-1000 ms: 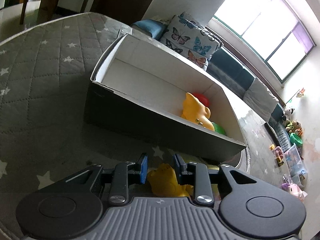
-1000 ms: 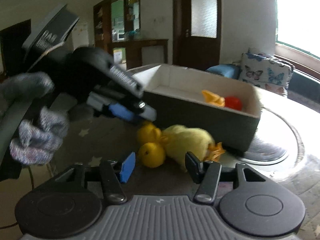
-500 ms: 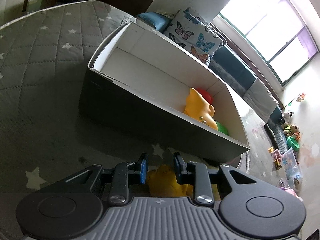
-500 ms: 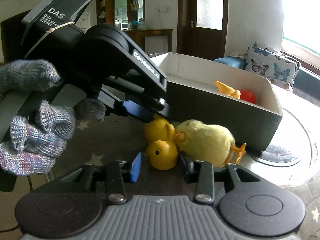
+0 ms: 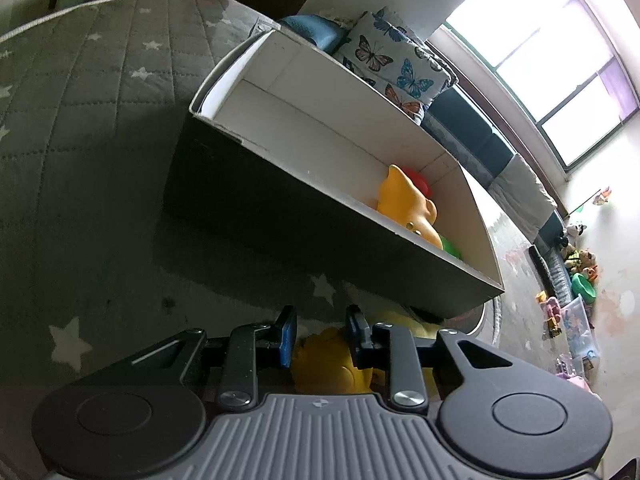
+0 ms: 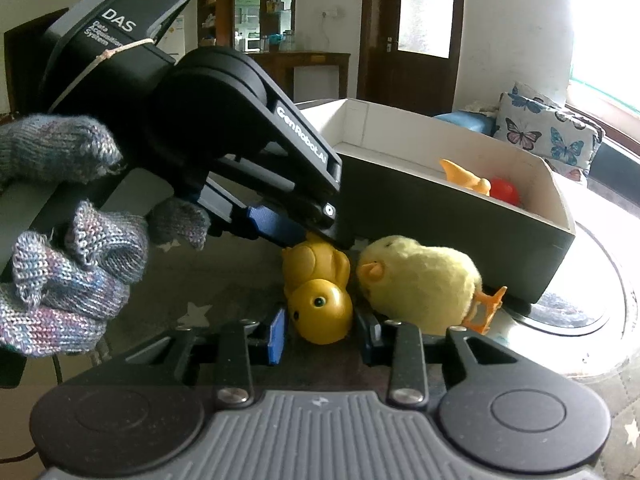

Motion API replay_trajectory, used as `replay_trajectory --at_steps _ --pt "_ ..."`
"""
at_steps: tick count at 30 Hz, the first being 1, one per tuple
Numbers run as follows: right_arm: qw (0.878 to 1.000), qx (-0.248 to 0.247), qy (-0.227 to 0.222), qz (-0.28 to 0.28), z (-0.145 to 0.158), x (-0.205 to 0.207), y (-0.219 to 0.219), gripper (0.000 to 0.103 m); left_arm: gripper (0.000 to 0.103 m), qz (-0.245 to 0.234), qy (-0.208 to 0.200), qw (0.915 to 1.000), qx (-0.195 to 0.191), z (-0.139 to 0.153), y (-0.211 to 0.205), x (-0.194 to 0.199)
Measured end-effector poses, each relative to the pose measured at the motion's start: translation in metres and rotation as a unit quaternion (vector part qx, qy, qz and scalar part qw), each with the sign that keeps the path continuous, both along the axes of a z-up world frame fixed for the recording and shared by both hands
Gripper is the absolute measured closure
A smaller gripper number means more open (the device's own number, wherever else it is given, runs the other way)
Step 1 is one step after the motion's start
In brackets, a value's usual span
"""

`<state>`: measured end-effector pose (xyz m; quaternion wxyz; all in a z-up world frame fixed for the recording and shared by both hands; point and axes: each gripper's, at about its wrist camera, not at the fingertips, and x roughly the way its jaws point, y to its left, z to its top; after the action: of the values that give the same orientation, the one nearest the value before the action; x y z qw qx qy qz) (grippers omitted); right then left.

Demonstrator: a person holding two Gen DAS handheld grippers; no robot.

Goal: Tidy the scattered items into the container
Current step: 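Close the left tool on the yellow rubber duck, then carry the yellow duck into the white box and open the left tool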

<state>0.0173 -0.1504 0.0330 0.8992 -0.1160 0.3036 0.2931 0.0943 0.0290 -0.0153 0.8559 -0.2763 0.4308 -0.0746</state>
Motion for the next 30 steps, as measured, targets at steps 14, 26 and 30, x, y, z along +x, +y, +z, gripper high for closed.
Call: replay_trajectory --at_steps 14,26,30 --pt "0.999 0.007 -0.044 0.019 0.029 -0.012 0.003 0.069 0.081 0.012 -0.043 0.9989 -0.012 0.033 0.01 -0.02" --pt "0.995 0.013 -0.1 0.02 0.068 0.018 0.007 0.069 0.081 0.021 -0.097 0.995 -0.011 0.076 0.009 0.017" --pt "0.995 0.018 -0.096 0.017 0.071 0.042 0.007 0.069 0.082 0.02 -0.099 0.9949 -0.005 0.079 0.008 0.038"
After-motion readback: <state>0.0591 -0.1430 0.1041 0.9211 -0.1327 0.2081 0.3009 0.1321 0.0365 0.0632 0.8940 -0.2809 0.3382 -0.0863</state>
